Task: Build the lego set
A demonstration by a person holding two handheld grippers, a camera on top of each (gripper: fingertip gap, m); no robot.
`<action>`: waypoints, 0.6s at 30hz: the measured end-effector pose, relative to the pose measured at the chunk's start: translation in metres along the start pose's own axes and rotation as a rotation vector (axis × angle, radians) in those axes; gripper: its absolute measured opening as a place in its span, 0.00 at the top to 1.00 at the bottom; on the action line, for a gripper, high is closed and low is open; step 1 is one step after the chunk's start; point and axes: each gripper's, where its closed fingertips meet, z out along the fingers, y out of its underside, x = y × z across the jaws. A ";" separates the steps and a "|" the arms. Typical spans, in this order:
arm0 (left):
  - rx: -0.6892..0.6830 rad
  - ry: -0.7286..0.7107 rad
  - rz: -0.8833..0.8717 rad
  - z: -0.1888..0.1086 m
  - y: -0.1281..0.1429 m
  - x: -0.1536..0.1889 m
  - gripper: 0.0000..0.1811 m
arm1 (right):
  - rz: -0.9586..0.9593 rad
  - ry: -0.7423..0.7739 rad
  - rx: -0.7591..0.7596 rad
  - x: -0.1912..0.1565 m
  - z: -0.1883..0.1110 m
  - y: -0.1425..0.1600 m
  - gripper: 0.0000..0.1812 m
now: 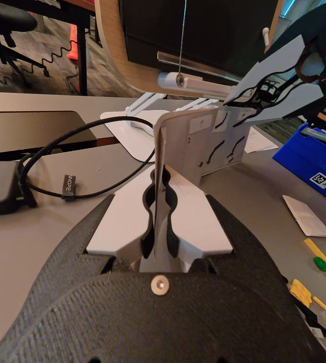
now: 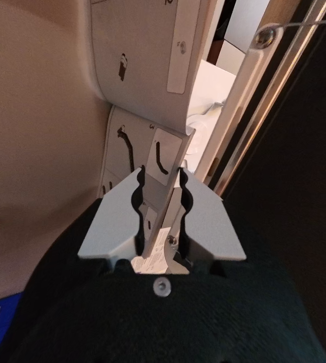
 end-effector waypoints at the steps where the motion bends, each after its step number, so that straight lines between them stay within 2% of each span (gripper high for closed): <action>1: -0.002 -0.004 0.001 0.001 0.000 -0.001 1.00 | 0.002 0.017 0.003 0.001 0.000 0.001 0.82; 7: 0.046 -0.020 0.048 -0.001 -0.008 -0.001 1.00 | 0.008 0.056 0.027 -0.002 0.001 0.006 0.83; 11: 0.036 -0.109 0.085 -0.006 -0.009 -0.018 1.00 | 0.010 0.089 0.049 -0.003 0.000 0.006 0.85; 14: 0.038 -0.177 0.004 -0.012 -0.006 -0.042 1.00 | 0.018 0.101 0.074 -0.011 -0.001 0.005 0.86; 18: 0.024 -0.139 -0.199 -0.016 0.004 -0.056 0.99 | 0.017 0.107 0.076 -0.029 0.001 0.009 0.87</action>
